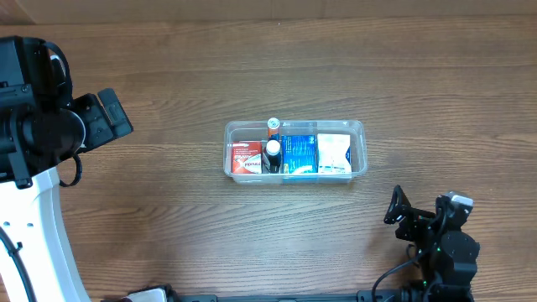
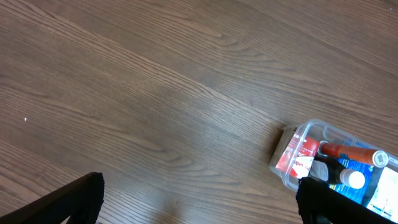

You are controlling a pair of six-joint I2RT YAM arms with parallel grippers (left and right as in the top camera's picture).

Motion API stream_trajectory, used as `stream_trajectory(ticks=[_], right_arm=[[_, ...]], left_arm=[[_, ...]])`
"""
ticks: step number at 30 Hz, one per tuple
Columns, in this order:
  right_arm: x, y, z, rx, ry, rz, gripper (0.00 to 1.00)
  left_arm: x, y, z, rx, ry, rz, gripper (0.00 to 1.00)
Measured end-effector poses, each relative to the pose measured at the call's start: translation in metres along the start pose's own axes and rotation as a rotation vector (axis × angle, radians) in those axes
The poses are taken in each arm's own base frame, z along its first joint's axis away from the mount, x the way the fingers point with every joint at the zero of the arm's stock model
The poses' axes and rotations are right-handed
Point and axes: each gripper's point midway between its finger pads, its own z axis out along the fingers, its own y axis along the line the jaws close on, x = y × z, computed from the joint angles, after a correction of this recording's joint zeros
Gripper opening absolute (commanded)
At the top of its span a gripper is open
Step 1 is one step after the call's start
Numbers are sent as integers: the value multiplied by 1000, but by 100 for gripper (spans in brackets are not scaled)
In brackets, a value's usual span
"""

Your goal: Pack container

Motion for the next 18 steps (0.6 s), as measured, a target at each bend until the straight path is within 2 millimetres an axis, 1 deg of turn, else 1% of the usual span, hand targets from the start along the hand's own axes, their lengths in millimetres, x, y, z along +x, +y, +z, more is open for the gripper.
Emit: stream_trajectory(ticks=[4,18], right_arm=[[11,-2,4,0,32,0,100],[12,-1,4,-5,34,0,100]], left_arm=[[0,0,0,0,0,0,100],[0,0,0,0,0,0,100]])
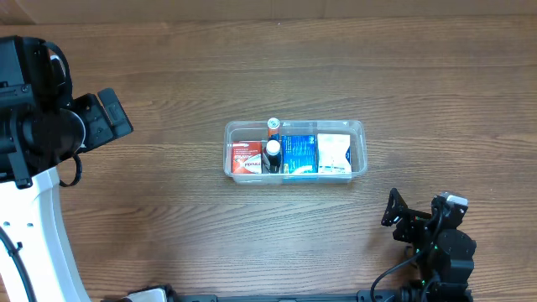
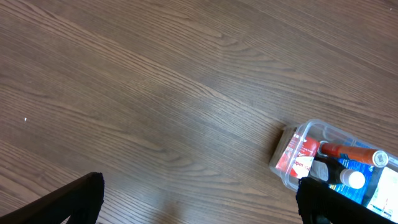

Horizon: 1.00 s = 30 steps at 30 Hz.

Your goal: Pack container

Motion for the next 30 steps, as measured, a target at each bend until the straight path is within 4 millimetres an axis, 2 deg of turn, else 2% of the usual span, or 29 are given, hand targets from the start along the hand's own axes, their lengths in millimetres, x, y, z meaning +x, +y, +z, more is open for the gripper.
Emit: stream_trajectory(ticks=[4,6,9,11,14,18,24,27,30], right_arm=[[0,0,0,0,0,0,100],[0,0,0,0,0,0,100],[0,0,0,0,0,0,100],[0,0,0,0,0,0,100],[0,0,0,0,1,0,100],[0,0,0,0,1,0,100],[0,0,0,0,0,0,100],[0,0,0,0,0,0,100],[0,0,0,0,0,0,100]], left_arm=[[-2,2,0,-12,-9,7,100],[-16,2,-1,-14,-77,8,100],[-40,-16,0,91,-279,42,100],[-40,-29,0,174,-383,82,100],[-6,-33,21,269,-490,123,100],[70,-18,72,292,-465,139,100],[151,-2,129,330,-473,151,100],[173,1,150,345,-484,151,100],[178,2,153,357,-514,154,100]])
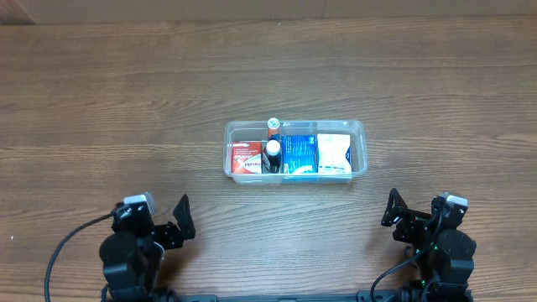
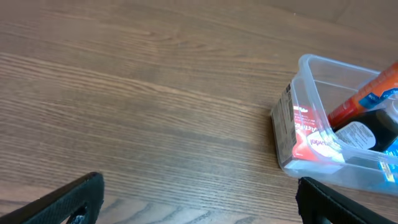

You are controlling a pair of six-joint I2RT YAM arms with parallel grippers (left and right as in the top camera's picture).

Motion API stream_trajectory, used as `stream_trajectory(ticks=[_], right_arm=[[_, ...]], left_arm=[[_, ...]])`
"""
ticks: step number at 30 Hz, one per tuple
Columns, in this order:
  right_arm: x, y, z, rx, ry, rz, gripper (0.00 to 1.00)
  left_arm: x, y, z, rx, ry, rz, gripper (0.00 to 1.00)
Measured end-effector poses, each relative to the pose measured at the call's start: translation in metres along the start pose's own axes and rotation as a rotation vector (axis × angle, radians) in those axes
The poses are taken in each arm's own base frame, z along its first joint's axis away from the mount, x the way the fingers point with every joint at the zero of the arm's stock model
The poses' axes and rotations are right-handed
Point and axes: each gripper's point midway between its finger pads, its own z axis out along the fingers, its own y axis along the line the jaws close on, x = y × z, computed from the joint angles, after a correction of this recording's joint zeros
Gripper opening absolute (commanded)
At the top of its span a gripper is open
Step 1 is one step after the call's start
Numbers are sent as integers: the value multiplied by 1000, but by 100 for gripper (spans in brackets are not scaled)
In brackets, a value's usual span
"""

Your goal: Pack container

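A clear plastic container (image 1: pixel 361 151) lies in the middle of the wooden table. It holds a red packet (image 1: pixel 245 158), an orange-capped tube (image 1: pixel 273 126), a small dark bottle (image 1: pixel 273 154), a blue packet (image 1: pixel 299 153) and a white packet (image 1: pixel 334 153). In the left wrist view the container (image 2: pixel 323 74) shows its left end at right, with the red packet (image 2: pixel 308 134) against the wall. My left gripper (image 1: pixel 174 226) rests at the front left, open, with nothing between its fingers (image 2: pixel 74 199). At the front right my right gripper (image 1: pixel 393 216) is open and empty.
Bare wood table (image 1: pixel 126 101) all around the container. A pale strip runs along the table's far edge (image 1: pixel 252 8).
My left arm was raised at the far left edge of the overhead view and now sits low at the front left. The container and the right gripper are as before.
At both earlier moments the left arm stood raised at the far left, open, and the right gripper lay at the front right, shifting slightly. The container held the same items throughout. Now both arms rest low at the front edge.
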Motion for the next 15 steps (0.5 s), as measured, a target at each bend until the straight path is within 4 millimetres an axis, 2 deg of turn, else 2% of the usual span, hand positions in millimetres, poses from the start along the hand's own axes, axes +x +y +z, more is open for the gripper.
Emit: stream_trajectory(ticks=[8,15], right_arm=[[0,0,0,0,0,0,100],[0,0,0,0,1,0,100]], left_arm=[[15,-4,7,38,-26,21,100],[15,-3,8,35,-27,21,100]])
